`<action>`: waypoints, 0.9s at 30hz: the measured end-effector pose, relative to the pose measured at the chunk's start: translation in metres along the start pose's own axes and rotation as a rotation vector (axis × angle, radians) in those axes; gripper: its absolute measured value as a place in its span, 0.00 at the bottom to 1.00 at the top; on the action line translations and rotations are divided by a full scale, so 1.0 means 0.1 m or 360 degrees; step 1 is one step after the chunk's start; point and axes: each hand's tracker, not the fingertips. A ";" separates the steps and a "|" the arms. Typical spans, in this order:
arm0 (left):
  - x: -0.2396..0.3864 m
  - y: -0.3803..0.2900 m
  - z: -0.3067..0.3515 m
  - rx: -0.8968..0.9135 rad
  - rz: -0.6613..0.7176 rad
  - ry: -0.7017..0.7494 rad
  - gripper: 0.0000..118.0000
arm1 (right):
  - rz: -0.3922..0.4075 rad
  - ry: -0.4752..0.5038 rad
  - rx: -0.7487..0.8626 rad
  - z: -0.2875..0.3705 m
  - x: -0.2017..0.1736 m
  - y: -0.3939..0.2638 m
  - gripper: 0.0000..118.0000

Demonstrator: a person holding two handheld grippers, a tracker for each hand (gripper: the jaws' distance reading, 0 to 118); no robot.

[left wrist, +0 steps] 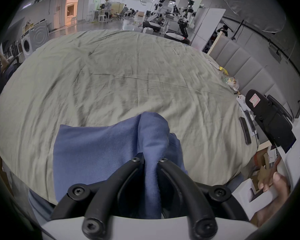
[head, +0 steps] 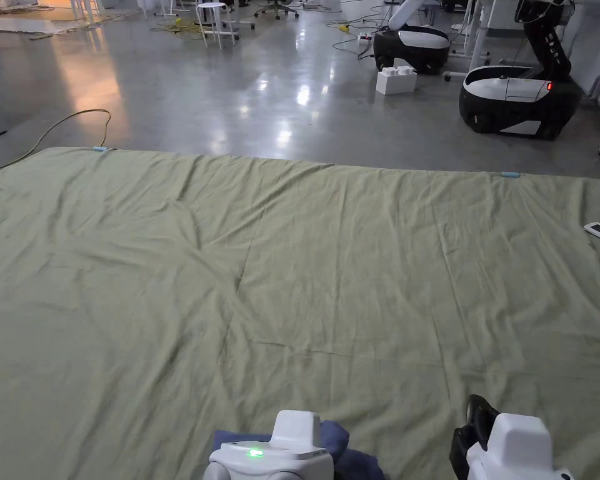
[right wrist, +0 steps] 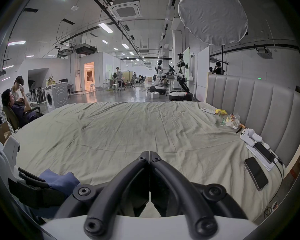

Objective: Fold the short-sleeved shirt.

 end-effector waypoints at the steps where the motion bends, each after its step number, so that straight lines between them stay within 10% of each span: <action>1: -0.02 0.00 0.02 -0.0002 -0.0007 -0.0020 0.14 | 0.0000 0.0001 0.0000 0.00 -0.01 -0.01 0.01; 8: -0.43 0.11 0.42 0.0094 0.0291 -0.0447 0.53 | 0.0013 0.0013 -0.0004 0.02 -0.03 -0.01 0.01; 14: -0.53 0.08 0.32 0.0047 0.0239 -0.0279 0.49 | 0.0009 0.0018 -0.0020 0.01 -0.05 -0.05 0.01; 18: -0.43 -0.04 0.02 -0.0098 0.0218 -0.0203 0.22 | 0.0014 0.0019 -0.0023 0.02 -0.05 -0.05 0.01; 27: -0.22 -0.29 -0.37 -0.0174 0.0214 -0.0436 0.15 | 0.0029 0.0004 -0.0039 0.02 -0.01 -0.07 0.01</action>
